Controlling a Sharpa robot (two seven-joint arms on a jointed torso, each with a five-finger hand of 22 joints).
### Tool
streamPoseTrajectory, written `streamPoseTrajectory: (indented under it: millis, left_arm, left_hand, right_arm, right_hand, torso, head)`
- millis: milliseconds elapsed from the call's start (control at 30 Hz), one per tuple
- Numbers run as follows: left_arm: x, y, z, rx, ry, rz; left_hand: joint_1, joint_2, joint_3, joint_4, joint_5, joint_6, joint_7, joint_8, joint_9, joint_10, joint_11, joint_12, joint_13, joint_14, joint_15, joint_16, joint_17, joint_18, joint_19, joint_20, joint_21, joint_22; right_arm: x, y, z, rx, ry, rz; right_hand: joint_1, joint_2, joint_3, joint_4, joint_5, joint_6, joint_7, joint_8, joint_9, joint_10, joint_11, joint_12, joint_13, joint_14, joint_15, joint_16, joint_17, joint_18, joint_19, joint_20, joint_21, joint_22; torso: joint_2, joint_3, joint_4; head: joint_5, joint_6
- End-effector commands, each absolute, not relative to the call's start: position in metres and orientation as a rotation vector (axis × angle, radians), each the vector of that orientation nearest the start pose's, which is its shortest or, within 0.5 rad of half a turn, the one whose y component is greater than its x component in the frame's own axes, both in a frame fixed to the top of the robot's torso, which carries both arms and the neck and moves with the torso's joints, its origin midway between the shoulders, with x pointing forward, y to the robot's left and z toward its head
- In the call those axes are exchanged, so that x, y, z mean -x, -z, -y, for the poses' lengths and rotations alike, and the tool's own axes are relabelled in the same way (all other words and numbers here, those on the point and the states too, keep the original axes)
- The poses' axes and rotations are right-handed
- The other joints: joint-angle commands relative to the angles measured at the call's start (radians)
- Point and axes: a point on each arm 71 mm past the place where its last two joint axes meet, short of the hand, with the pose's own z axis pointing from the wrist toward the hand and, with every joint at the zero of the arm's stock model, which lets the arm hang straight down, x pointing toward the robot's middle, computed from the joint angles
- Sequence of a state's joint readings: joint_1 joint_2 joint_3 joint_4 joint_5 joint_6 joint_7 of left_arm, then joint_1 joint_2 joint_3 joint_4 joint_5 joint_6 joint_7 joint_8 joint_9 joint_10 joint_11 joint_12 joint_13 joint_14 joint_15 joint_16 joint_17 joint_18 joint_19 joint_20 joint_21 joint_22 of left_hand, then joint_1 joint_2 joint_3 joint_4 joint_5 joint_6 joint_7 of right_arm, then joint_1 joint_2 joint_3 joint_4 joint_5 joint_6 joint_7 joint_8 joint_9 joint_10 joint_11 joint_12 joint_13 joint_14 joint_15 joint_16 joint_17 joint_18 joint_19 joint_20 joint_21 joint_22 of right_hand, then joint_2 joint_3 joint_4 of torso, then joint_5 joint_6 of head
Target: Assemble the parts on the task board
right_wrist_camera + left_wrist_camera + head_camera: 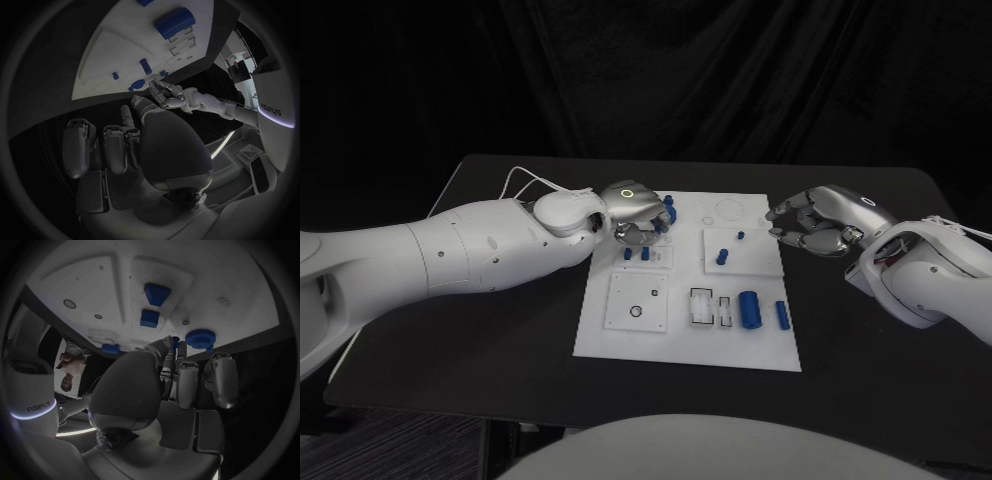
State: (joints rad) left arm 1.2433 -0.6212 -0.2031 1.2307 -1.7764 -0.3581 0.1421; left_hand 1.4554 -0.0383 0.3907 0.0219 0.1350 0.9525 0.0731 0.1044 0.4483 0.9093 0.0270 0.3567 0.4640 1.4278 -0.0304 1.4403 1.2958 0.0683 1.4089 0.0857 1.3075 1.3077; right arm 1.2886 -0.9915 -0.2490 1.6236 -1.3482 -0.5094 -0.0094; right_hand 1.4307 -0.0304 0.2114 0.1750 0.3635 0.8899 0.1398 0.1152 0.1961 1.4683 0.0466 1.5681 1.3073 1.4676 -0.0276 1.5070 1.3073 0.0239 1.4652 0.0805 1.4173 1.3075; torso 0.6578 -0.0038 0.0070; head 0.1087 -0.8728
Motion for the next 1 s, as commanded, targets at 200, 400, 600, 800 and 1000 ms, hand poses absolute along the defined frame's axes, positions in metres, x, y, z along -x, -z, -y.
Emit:
streamPoseTrajectory:
  millis: [200, 400, 600, 800, 1000]
  left_arm:
    - [-0.505, 0.218, -0.167, -0.707, 0.565, -1.526]
    - [-0.503, 0.22, -0.175, -0.703, 0.549, -1.552]
    - [-0.503, 0.224, -0.179, -0.702, 0.54, -1.571]
    - [-0.504, 0.229, -0.181, -0.703, 0.534, -1.587]
    - [-0.504, 0.232, -0.18, -0.704, 0.533, -1.595]
  left_hand:
    - [0.008, -0.002, 0.002, -0.01, 0.005, 0.002, -0.001, 0.003, -0.004, 0.007, 0.001, 0.002, -0.001, -0.007, 0.0, -0.007, -0.02, -0.004, -0.003, -0.002, -0.015, 0.179]
    - [0.007, -0.002, 0.002, -0.012, 0.004, 0.001, -0.002, 0.0, -0.006, 0.019, 0.0, 0.006, 0.002, -0.01, -0.001, -0.011, -0.026, -0.003, -0.006, -0.002, -0.019, 0.178]
    - [0.004, -0.004, 0.0, -0.012, 0.001, -0.002, -0.002, -0.003, -0.008, 0.019, 0.0, 0.006, 0.002, -0.013, -0.001, -0.014, -0.031, -0.003, -0.007, -0.002, -0.02, 0.177]
    - [0.003, -0.005, 0.001, -0.014, 0.0, -0.008, -0.005, -0.008, -0.011, 0.021, 0.0, 0.005, 0.002, -0.015, -0.002, -0.017, -0.036, -0.002, -0.009, -0.003, -0.023, 0.176]
    - [0.003, -0.005, 0.0, -0.014, 0.0, -0.008, -0.005, -0.008, -0.012, 0.021, 0.0, 0.004, 0.002, -0.016, -0.002, -0.018, -0.038, -0.002, -0.01, -0.003, -0.025, 0.176]
  right_arm:
    - [-0.451, 0.201, 0.245, 0.084, -0.665, -1.63]
    - [-0.45, 0.203, 0.246, 0.082, -0.664, -1.634]
    - [-0.45, 0.205, 0.247, 0.08, -0.665, -1.639]
    - [-0.449, 0.205, 0.247, 0.078, -0.666, -1.643]
    - [-0.449, 0.206, 0.248, 0.077, -0.664, -1.646]
  right_hand:
    - [0.006, 0.001, 0.006, -0.002, 0.004, 0.007, -0.002, -0.005, -0.001, 0.102, 0.006, 0.003, 0.263, 0.076, 0.006, -0.006, 0.138, 0.017, 0.041, 0.004, -0.004, 0.208]
    - [0.006, 0.001, 0.007, -0.002, 0.003, 0.007, -0.002, -0.005, -0.001, 0.102, 0.006, 0.003, 0.263, 0.076, 0.006, -0.007, 0.137, 0.017, 0.041, 0.004, -0.006, 0.208]
    - [0.007, 0.001, 0.007, -0.003, 0.003, 0.006, -0.002, -0.005, -0.002, 0.102, 0.006, 0.003, 0.263, 0.075, 0.006, -0.007, 0.137, 0.017, 0.041, 0.004, -0.006, 0.208]
    - [0.009, 0.0, 0.009, -0.005, 0.003, 0.005, -0.002, -0.007, -0.002, 0.102, 0.006, 0.003, 0.263, 0.076, 0.006, -0.007, 0.137, 0.018, 0.04, 0.004, -0.007, 0.207]
    - [0.009, 0.0, 0.009, -0.005, 0.003, 0.005, -0.002, -0.007, -0.002, 0.102, 0.006, 0.003, 0.263, 0.076, 0.006, -0.007, 0.137, 0.018, 0.04, 0.004, -0.007, 0.207]
  torso:
    - [0.001, 0.0004, 0.0]
    - [0.003, 0.0002, -0.0018]
    - [0.003, -0.0001, -0.002]
    - [0.003, -0.0001, -0.0023]
    - [0.003, -0.0004, -0.0019]
  head:
    - [0.004, 0.0]
    - [0.01, 0.0]
    - [0.011, 0.0]
    - [0.009, 0.0]
    - [0.008, 0.0]
